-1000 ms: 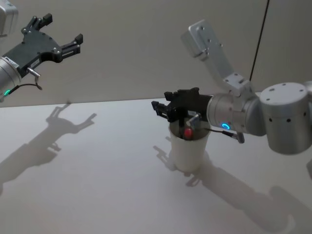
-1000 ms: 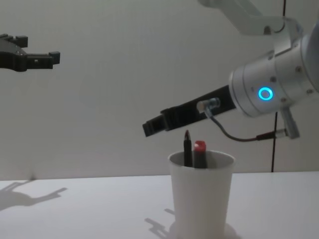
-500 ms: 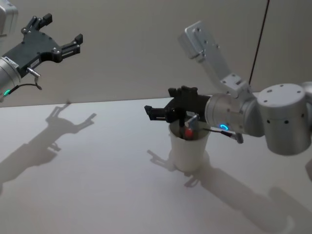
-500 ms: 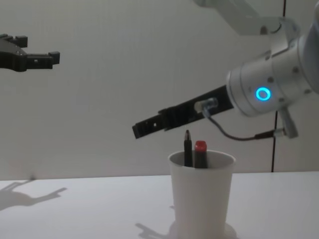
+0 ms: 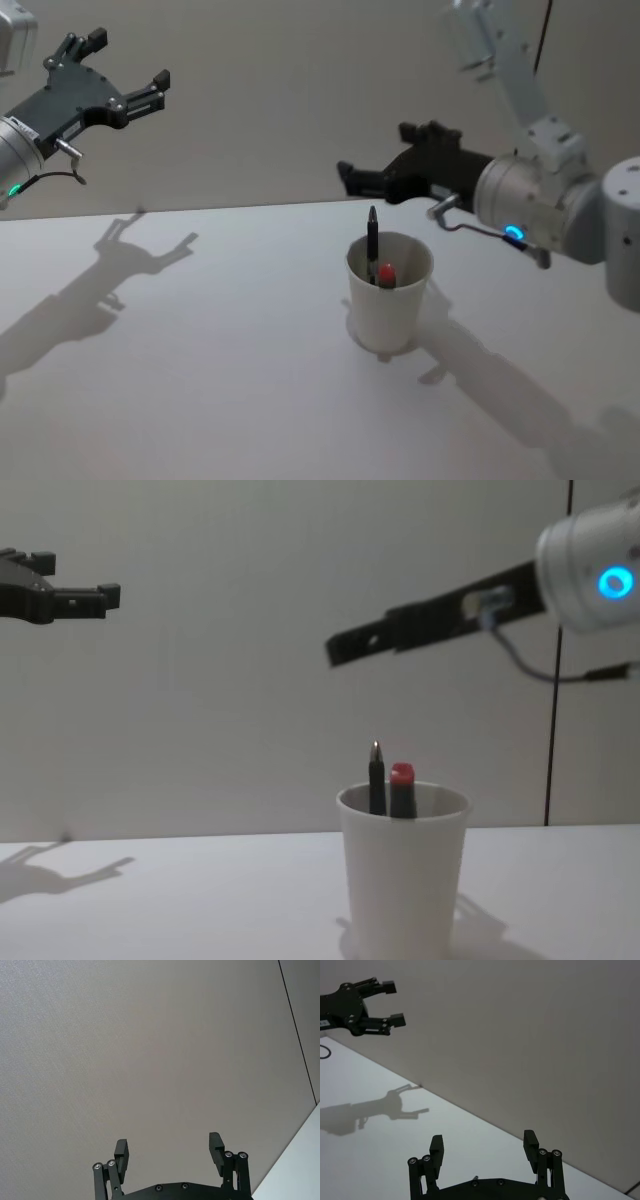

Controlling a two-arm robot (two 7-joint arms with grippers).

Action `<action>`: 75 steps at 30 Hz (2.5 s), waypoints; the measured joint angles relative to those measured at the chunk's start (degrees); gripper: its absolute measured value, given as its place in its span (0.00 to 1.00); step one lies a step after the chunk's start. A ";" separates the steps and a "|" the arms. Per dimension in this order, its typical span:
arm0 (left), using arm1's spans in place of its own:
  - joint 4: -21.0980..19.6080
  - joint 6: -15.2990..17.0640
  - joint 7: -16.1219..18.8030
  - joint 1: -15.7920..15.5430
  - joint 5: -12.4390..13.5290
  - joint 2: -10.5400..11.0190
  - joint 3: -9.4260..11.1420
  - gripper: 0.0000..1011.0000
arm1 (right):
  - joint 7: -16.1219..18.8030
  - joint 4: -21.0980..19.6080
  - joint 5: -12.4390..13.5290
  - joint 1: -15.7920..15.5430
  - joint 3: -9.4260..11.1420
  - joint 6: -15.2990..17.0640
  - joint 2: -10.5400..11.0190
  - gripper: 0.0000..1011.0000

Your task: Place the pen into the pen holder.

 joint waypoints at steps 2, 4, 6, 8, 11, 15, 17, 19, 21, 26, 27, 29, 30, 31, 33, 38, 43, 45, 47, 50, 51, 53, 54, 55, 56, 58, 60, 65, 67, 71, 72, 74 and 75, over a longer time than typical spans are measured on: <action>0.00 0.00 0.00 0.00 -0.01 0.00 0.00 0.99 | -1.27 -1.17 0.55 -0.33 0.52 -0.26 0.60 0.99; 0.00 0.00 0.00 0.00 -0.01 0.00 0.00 0.99 | -2.95 -2.82 1.25 -0.90 1.44 -0.58 1.61 0.99; 0.00 0.00 0.00 0.00 -0.01 0.00 0.00 0.99 | -4.51 -4.22 2.05 -1.39 2.25 -0.89 2.52 0.99; 0.00 0.00 0.00 0.00 -0.01 0.00 0.00 0.99 | -5.98 -5.52 2.82 -1.85 2.99 -1.22 3.32 0.99; 0.00 0.00 0.00 0.00 -0.01 0.00 0.00 0.99 | -7.13 -6.58 3.38 -2.22 3.60 -1.44 3.98 0.99; 0.00 0.00 0.00 0.00 -0.01 0.00 0.00 0.99 | -8.82 -8.10 4.26 -2.77 4.47 -1.78 4.96 0.99; 0.00 0.00 0.00 0.00 -0.01 0.00 0.00 0.99 | -9.27 -8.53 4.49 -2.91 4.72 -1.87 5.21 0.99; 0.00 0.00 0.00 0.00 -0.01 0.00 0.00 0.99 | -9.87 -9.11 4.80 -3.09 5.05 -2.01 5.56 0.99; 0.00 0.00 0.00 0.00 -0.01 0.00 0.00 0.99 | -10.22 -9.42 4.95 -3.21 5.24 -2.09 5.76 0.99; 0.00 0.00 0.00 0.00 -0.01 0.00 0.00 0.99 | -11.12 -10.22 5.38 -3.50 5.71 -2.24 6.30 0.99; 0.00 0.00 0.00 0.00 -0.01 0.00 0.00 0.99 | -11.29 -10.38 5.46 -3.55 5.79 -2.28 6.39 0.99; 0.00 0.00 0.00 0.00 -0.01 0.00 0.00 0.99 | -11.44 -10.55 5.53 -3.62 5.90 -2.33 6.50 0.99; 0.00 0.00 0.00 0.00 -0.01 0.00 0.00 0.99 | -11.49 -10.59 5.56 -3.64 5.92 -2.35 6.54 0.99; 0.00 0.00 0.00 0.00 -0.01 0.00 0.00 0.99 | -11.54 -10.64 5.57 -3.65 5.99 -2.38 6.57 0.99; 0.00 0.00 0.00 0.00 -0.01 0.00 0.00 0.99 | -11.51 -10.65 5.57 -3.65 6.06 -2.40 6.58 0.99; 0.00 0.00 0.00 0.00 -0.01 0.00 0.00 0.99 | -10.13 -9.78 4.43 -2.83 6.54 -2.82 6.74 0.99; 0.00 0.00 0.00 0.00 -0.01 0.00 0.00 0.99 | -8.63 -8.67 2.67 -2.08 7.79 -3.88 8.17 0.99; 0.00 0.00 0.00 0.00 -0.01 -0.01 0.00 0.99 | -8.33 -8.42 2.31 -1.99 8.37 -4.12 8.95 0.99; 0.00 0.00 0.00 0.00 -0.01 0.00 0.00 0.99 | -7.92 -8.16 1.84 -1.95 9.16 -4.54 10.19 0.99; 0.00 0.00 0.00 0.00 -0.01 0.00 0.00 0.99 | -7.59 -7.80 1.41 -2.06 10.49 -5.08 12.25 0.99; 0.00 0.00 0.00 0.00 -0.01 0.00 0.00 0.99 | -7.53 -7.72 1.32 -2.13 10.80 -5.22 12.76 0.99; 0.00 0.00 0.00 0.00 -0.01 0.00 0.00 0.99 | -7.40 -7.52 1.12 -2.30 11.53 -5.56 14.00 0.99; 0.00 0.00 0.00 0.00 -0.01 -0.01 0.00 0.99 | -7.28 -7.35 0.95 -2.45 12.16 -5.86 15.04 0.99; 0.00 0.00 0.00 0.00 -0.01 0.00 0.00 0.99 | -7.23 -7.26 0.82 -2.52 12.47 -6.05 15.52 0.99; 0.00 0.00 0.00 0.00 -0.01 0.00 0.00 0.99 | -7.18 -7.18 0.73 -2.59 12.77 -6.18 15.97 0.99; 0.00 0.00 0.00 0.00 -0.01 -0.01 0.01 0.99 | -7.07 -7.08 0.63 -2.68 13.12 -6.33 16.46 0.99; -0.04 0.00 0.04 0.05 -0.01 -0.02 0.04 0.99 | -7.06 -7.07 0.61 -2.74 13.12 -6.39 16.42 0.99; -0.69 0.15 0.97 0.65 0.09 -0.30 0.57 0.99 | -6.88 -6.88 0.25 -3.45 13.30 -7.11 15.91 0.99; -1.41 0.35 2.00 1.26 0.26 -0.61 1.14 0.99 | -6.70 -6.75 0.03 -3.93 13.40 -7.56 15.60 0.99; -3.04 0.81 4.45 2.71 0.64 -1.28 2.52 0.99 | -6.09 -6.18 -0.99 -5.95 13.96 -9.61 14.17 0.99; -3.86 1.05 5.54 3.45 0.82 -1.61 3.17 0.99 | -5.84 -5.94 -1.41 -6.82 14.19 -10.44 13.60 0.99; -4.57 1.26 6.61 4.05 0.99 -1.90 3.75 0.99 | -5.59 -5.70 -1.84 -7.69 14.43 -11.30 13.00 0.99; -4.96 1.40 7.18 4.42 1.09 -2.07 4.09 0.99 | -5.33 -5.46 -2.28 -8.55 14.65 -12.18 12.39 0.99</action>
